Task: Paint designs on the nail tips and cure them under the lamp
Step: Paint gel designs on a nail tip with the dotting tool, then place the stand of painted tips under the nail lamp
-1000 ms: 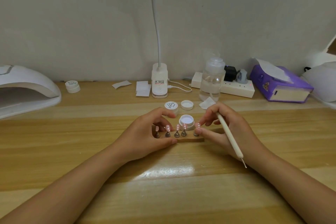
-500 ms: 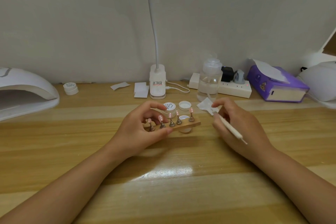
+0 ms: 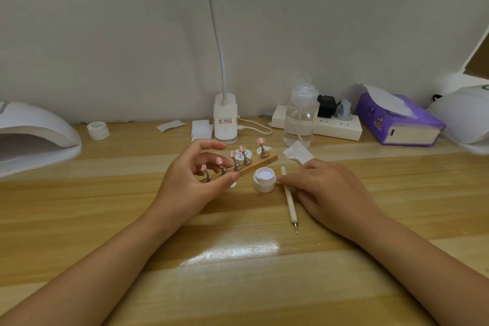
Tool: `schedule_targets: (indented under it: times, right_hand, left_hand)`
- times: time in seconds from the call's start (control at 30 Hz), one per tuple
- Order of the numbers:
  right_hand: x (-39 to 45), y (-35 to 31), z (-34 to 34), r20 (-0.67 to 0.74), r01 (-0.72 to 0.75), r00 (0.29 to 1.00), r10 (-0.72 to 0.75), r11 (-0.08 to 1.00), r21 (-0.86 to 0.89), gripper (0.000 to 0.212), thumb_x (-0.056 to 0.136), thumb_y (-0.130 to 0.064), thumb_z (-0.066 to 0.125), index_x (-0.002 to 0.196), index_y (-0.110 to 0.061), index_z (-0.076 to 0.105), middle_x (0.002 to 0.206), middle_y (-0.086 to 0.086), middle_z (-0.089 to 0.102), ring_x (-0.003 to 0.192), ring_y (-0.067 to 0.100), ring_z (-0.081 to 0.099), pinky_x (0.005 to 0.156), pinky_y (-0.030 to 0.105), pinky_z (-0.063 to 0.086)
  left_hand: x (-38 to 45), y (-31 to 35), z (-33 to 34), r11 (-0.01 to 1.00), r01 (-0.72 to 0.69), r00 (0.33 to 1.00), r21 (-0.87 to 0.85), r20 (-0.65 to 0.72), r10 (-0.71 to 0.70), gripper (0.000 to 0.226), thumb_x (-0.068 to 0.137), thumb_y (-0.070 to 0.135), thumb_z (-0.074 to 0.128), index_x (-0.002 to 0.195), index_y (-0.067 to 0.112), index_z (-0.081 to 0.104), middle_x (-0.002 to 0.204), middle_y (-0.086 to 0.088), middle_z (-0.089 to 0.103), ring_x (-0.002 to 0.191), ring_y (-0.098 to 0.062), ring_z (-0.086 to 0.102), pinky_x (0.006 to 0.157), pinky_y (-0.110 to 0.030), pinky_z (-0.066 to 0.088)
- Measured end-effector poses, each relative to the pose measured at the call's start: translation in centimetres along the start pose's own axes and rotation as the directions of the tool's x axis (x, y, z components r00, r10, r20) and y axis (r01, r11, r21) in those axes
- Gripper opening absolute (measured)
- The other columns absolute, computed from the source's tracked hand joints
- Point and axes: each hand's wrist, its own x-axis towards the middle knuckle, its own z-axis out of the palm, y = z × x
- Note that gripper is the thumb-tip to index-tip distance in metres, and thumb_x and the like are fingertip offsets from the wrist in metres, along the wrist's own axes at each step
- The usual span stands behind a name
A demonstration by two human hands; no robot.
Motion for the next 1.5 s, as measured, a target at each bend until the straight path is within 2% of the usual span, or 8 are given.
schedule_targets:
  times: [0.17, 0.33, 0.5, 0.7, 0.83, 1.0, 1.27, 1.5]
  right_hand:
    - [-0.1, 0.8, 0.1, -0.156, -0.100, 0.982, 0.105, 0.994, 0.040, 0.033, 0.076, -0.004, 0.067, 0.107, -0.017, 0.070, 0.073, 0.006, 0.071, 0.068, 0.027, 0.065, 0.066, 0.033, 0.044]
    - [0.0, 0.6, -0.2, -0.316, -0.270, 0.868, 0.383, 0.898, 0.347, 0.024, 0.084, -0.006, 0.058, 0.101, -0.019, 0.069, 0.073, -0.003, 0.069, 0.068, 0.011, 0.063, 0.062, 0.029, 0.049]
    - [0.6, 1.9, -1.6, -0.223, -0.329, 0.710, 0.668, 0.594, 0.734, 0.025, 0.088, -0.009, 0.048, 0.078, -0.026, 0.062, 0.051, -0.003, 0.062, 0.044, -0.001, 0.051, 0.045, 0.012, 0.043]
    - [0.8, 5.8, -5.1, 0.034, -0.369, 0.536, 0.843, 0.197, 0.908, 0.025, 0.089, -0.014, 0.043, 0.077, -0.019, 0.064, 0.037, -0.001, 0.052, 0.030, 0.006, 0.037, 0.035, 0.012, 0.035]
    - [-0.5, 9.5, -8.0, 0.039, -0.233, 0.369, 0.929, 0.052, 0.971, 0.024, 0.087, -0.015, 0.043, 0.073, -0.018, 0.063, 0.032, -0.004, 0.042, 0.028, 0.007, 0.031, 0.033, 0.011, 0.025]
    - [-4.0, 13.5, -9.8, 0.089, -0.001, 0.150, 0.985, -0.090, 0.996, 0.021, 0.086, -0.023, 0.041, 0.076, -0.019, 0.059, 0.035, -0.006, 0.036, 0.029, 0.008, 0.024, 0.036, 0.010, 0.024]
    - [-7.3, 17.2, -9.1, 0.148, 0.186, -0.014, 0.989, -0.143, 0.972, 0.023, 0.090, -0.030, 0.044, 0.079, -0.018, 0.060, 0.042, -0.007, 0.036, 0.034, 0.005, 0.024, 0.036, 0.013, 0.024]
    - [-8.3, 20.4, -8.1, 0.175, 0.099, 0.003, 0.985, -0.174, 0.980, 0.028, 0.091, -0.040, 0.048, 0.082, -0.018, 0.063, 0.044, -0.009, 0.040, 0.033, 0.003, 0.029, 0.035, 0.011, 0.028]
  left_hand:
    - [-0.1, 0.0, 0.1, 1.000, -0.008, 1.000, 0.018, 0.002, 0.008, 0.039, 0.067, 0.017, 0.077, 0.095, 0.032, 0.055, 0.081, 0.019, 0.069, 0.070, 0.006, 0.057, 0.069, -0.013, 0.040]
    - [-0.3, 0.7, 0.4, 0.999, -0.039, 0.999, -0.005, -0.013, 0.039, 0.040, 0.065, 0.023, 0.077, 0.097, 0.032, 0.055, 0.084, 0.013, 0.069, 0.067, 0.005, 0.056, 0.068, -0.013, 0.042]
    - [-0.5, 3.1, 2.1, 0.993, -0.086, 0.996, -0.084, 0.028, 0.088, 0.044, 0.058, 0.036, 0.074, 0.098, 0.033, 0.056, 0.083, 0.010, 0.069, 0.068, 0.001, 0.059, 0.063, -0.012, 0.047]
    - [1.3, 6.9, 6.5, 0.989, -0.121, 0.978, -0.085, 0.160, 0.134, 0.046, 0.063, 0.027, 0.078, 0.102, 0.030, 0.055, 0.082, 0.005, 0.068, 0.068, -0.002, 0.061, 0.059, -0.012, 0.047]
    - [3.3, 9.5, 13.2, 0.977, -0.098, 0.973, -0.192, 0.186, 0.134, 0.045, 0.071, 0.019, 0.077, 0.106, 0.029, 0.051, 0.087, 0.004, 0.065, 0.073, -0.004, 0.060, 0.063, -0.012, 0.049]
    - [5.5, 11.2, 22.4, 0.935, -0.002, 0.987, -0.355, 0.150, 0.059, 0.041, 0.071, 0.021, 0.078, 0.093, 0.038, 0.047, 0.079, 0.011, 0.063, 0.064, 0.006, 0.054, 0.056, -0.002, 0.040]
    - [8.8, 10.9, 32.2, 0.924, 0.028, 0.990, -0.380, 0.141, 0.028, 0.045, 0.074, 0.016, 0.075, 0.098, 0.037, 0.045, 0.076, 0.018, 0.057, 0.066, 0.009, 0.053, 0.060, 0.001, 0.037]
    - [10.9, 9.3, 34.3, 0.950, 0.009, 0.934, -0.313, 0.343, 0.104, 0.046, 0.072, 0.011, 0.077, 0.101, 0.033, 0.050, 0.080, 0.009, 0.063, 0.069, 0.001, 0.054, 0.066, -0.003, 0.039]
